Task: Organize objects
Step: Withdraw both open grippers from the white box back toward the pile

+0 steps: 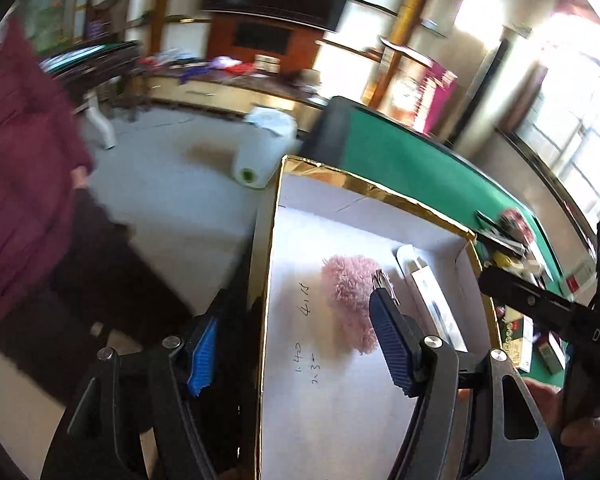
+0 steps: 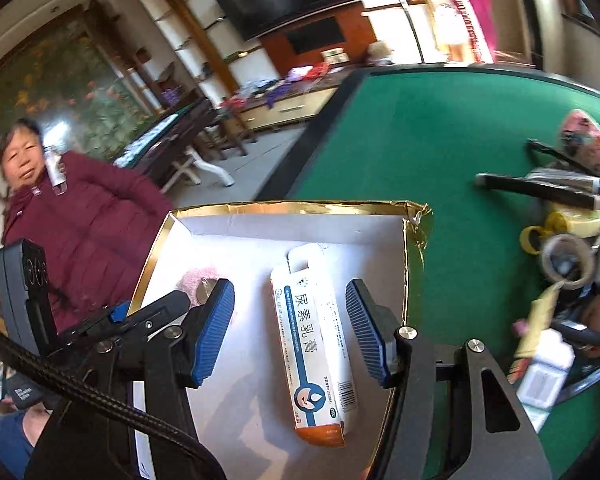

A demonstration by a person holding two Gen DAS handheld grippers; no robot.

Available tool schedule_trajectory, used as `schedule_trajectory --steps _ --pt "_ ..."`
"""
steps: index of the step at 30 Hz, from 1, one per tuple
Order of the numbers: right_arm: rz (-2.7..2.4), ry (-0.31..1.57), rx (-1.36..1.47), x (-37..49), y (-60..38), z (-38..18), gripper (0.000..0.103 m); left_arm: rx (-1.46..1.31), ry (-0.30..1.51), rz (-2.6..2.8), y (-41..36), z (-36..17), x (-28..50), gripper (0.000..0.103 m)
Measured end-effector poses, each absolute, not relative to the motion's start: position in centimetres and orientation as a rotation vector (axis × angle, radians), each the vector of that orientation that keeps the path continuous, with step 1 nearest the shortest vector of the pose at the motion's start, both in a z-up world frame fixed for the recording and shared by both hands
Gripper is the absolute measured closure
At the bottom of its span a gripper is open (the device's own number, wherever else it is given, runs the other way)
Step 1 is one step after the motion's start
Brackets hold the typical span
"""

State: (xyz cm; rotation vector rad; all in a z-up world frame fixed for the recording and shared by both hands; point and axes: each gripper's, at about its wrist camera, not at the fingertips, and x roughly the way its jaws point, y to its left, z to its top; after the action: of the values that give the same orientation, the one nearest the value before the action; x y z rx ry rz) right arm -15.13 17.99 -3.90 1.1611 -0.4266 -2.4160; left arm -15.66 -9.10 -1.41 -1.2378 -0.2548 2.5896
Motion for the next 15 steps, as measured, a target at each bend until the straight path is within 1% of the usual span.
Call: schedule_trajectory --steps 1,4,6,9,12,15 --pt "-2.376 -0.415 1.156 -15.3 17.2 -4.1 0.044 -1.246 -0.275 2.614 -10.1 -1.4 -15.3 0.041" --pt "-2.292 -0.350 1.152 -15.9 14.4 -4.9 0.044 -1.275 -0.427 2.658 -12.8 -1.8 -14.7 0.041" --pt "-2.277 -0.341 1.162 -16.3 14.0 -5.4 0.044 -1.271 -0.368 2.714 -12.5 -1.8 -15.0 0.041" --pt "-2.245 -0.426 1.239 -17.2 15.0 -6.7 0.041 -1.286 -0.285 2.704 -11.4 -2.6 -15.6 0.040" --pt "-2.279 -0.462 1.257 -16.9 17.9 -7.0 0.041 -1.257 -0.197 2.689 -8.1 -2.9 -16.6 0.040" --pt "-2.360 -0.548 1.266 -17.0 22.0 -6.8 0.040 -1.238 -0.117 2.635 -3.4 -3.5 -17.5 0.040"
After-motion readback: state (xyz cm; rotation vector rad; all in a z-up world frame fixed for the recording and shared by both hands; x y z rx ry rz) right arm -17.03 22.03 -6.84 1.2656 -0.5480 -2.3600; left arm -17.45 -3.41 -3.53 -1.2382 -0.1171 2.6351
